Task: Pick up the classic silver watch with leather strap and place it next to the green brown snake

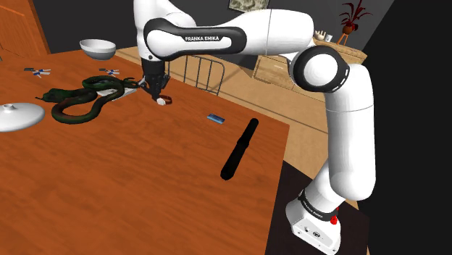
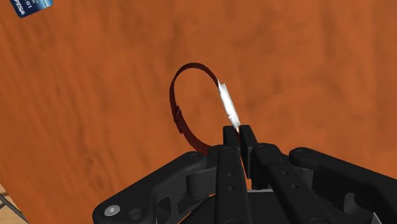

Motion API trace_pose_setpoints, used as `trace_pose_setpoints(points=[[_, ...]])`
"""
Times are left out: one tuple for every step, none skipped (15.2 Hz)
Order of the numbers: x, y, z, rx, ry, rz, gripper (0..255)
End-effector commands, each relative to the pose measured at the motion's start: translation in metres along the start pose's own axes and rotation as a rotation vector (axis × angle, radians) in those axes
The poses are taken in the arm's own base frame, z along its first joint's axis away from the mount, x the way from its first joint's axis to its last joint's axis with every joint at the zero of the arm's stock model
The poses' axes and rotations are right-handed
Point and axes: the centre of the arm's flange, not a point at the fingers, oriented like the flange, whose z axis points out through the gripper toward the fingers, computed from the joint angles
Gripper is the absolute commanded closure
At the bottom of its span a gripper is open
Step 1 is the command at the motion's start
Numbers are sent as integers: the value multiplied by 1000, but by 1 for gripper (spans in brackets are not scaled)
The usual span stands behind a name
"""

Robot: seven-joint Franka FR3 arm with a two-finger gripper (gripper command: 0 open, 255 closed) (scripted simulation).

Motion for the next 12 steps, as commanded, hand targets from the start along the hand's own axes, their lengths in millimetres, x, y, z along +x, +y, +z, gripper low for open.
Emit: trace_pose_setpoints(points=[[1,0,11,0,0,0,255],[0,-1,16,0,0,0,255],[0,-1,21,0,0,0,255],[-1,-2,26,0,0,0,255],[-1,-2,32,0,0,0,255],[-1,-3,37,0,0,0,255],[-2,-3,42,0,0,0,255],[-2,-4,47,0,0,0,255],[-3,-4,53,0,0,0,255],[-3,-5,58,0,0,0,255],[-3,-5,63,0,0,0,255],[-4,-6,68,0,0,0,255]])
